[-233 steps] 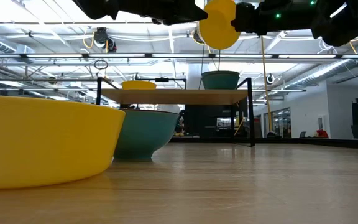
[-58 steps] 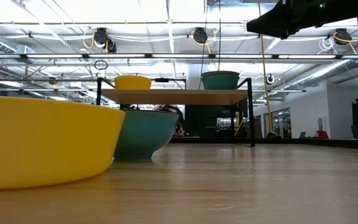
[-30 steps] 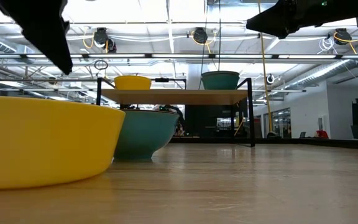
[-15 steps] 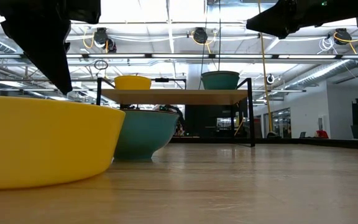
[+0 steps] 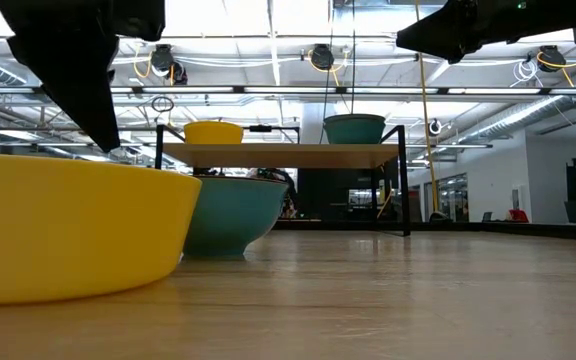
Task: Pick & Place Mini bowls
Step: Stack the blue bowl on top of the stacked blue bowls on the shelf
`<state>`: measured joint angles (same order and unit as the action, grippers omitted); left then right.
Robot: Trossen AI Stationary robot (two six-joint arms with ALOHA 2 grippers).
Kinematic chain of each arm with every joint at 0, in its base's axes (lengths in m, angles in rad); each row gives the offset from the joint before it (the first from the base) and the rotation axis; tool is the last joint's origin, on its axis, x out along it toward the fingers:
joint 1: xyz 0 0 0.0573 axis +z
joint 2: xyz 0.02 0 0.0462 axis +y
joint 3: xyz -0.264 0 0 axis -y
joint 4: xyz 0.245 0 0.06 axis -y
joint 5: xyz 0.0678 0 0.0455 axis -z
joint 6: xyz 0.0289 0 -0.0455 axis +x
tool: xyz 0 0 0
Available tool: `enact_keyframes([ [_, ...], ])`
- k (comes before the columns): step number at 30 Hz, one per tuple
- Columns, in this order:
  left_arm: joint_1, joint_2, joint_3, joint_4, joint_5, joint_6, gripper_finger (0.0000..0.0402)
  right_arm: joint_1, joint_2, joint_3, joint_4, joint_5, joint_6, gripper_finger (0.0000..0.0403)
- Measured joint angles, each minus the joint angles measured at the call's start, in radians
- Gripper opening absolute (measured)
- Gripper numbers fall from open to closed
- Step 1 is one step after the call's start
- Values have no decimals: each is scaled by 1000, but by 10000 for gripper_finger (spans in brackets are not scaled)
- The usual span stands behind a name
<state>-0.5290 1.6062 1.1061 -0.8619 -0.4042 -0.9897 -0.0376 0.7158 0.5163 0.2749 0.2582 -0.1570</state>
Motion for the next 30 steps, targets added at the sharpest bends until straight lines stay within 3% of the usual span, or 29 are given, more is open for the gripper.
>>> enact_keyframes([
  [8,36,11,-2,-2,19,-8,209,0,0,0,0,-1,0,130],
  [11,46,12,-30,6,65,-23,209,0,0,0,0,-1,0,130],
  [16,51,12,-79,27,50,-44,209,0,1,0,0,-1,0,130],
  [30,131,12,-129,283,27,146,209,0,2,0,0,-2,0,130],
])
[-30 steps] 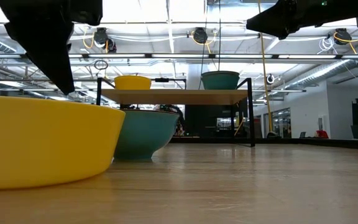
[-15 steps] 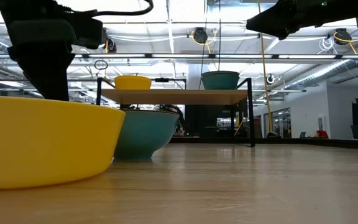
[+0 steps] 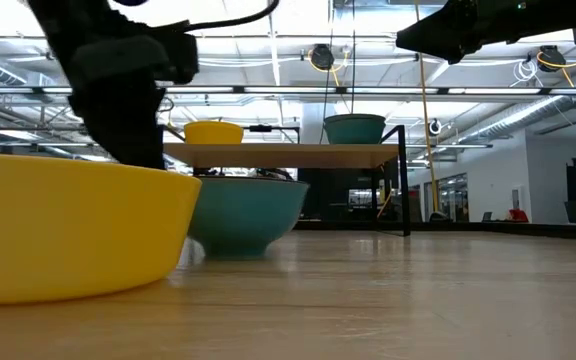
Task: Pick & Place Mini bowls
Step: Stack the blue bowl on top of the stacked blue bowls on the shelf
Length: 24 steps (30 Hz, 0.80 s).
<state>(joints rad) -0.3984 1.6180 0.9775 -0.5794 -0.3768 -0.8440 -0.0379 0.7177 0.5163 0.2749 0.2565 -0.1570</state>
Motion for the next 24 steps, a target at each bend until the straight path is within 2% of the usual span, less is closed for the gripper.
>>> enact_keyframes([
  [7,43,0,0,62,-46,66,209,0,0,0,0,0,0,130],
  [14,83,0,0,192,-99,207,209,0,0,0,0,0,0,130],
  [17,94,0,0,187,-24,214,209,0,0,0,0,0,0,130],
  [20,98,0,0,173,101,202,209,0,0,0,0,0,0,130],
  [24,97,0,0,162,211,63,209,0,0,0,0,0,-1,130],
])
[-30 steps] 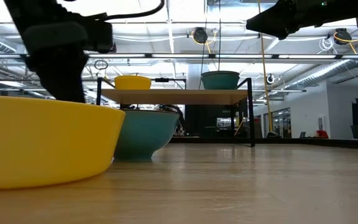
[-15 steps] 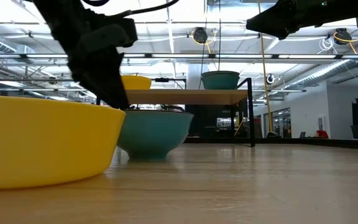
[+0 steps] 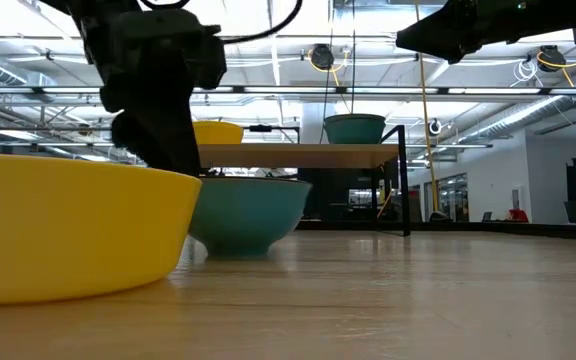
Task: Pick & Place Mini bowls
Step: Stack the blue bowl on top of the stacked blue bowls on the shelf
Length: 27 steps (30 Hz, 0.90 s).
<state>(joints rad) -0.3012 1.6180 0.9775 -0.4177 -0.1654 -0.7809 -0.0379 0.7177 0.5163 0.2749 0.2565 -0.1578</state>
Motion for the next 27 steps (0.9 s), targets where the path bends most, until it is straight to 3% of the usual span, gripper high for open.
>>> enact_keyframes([
  [10,17,0,0,-70,17,-301,209,0,0,0,0,0,13,130],
  [16,24,13,0,-78,18,-302,209,0,0,0,1,0,13,130],
  [27,59,96,0,-86,115,-295,209,0,1,0,5,0,12,130],
])
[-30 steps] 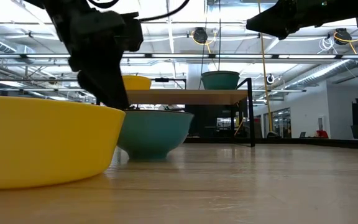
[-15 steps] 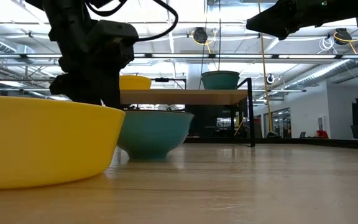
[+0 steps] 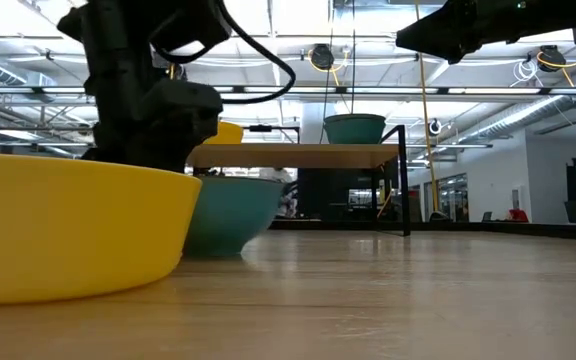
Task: Pick & Place Mini bowls
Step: Stack the blue bowl on top of the stacked blue bowls on the shelf
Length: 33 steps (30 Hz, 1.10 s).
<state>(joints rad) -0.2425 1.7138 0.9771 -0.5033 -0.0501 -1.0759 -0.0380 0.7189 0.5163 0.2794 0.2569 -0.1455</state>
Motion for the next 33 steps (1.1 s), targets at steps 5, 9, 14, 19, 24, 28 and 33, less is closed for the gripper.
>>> enact_keyframes([
  [5,23,-7,0,-2,9,1,181,0,0,0,0,0,0,130],
  [9,32,-9,1,9,17,37,117,0,0,0,0,1,-4,130],
  [14,42,-13,3,27,-4,98,18,0,0,0,0,1,-4,130],
  [19,47,-27,27,15,-89,198,14,0,0,0,0,1,-1,130],
  [24,35,-75,125,3,-265,396,12,0,6,0,2,2,-7,130],
  [28,18,-96,224,-34,-480,614,12,17,36,1,43,5,-13,130],
  [33,7,-103,364,-5,-834,884,12,84,116,0,138,43,-107,135],
])
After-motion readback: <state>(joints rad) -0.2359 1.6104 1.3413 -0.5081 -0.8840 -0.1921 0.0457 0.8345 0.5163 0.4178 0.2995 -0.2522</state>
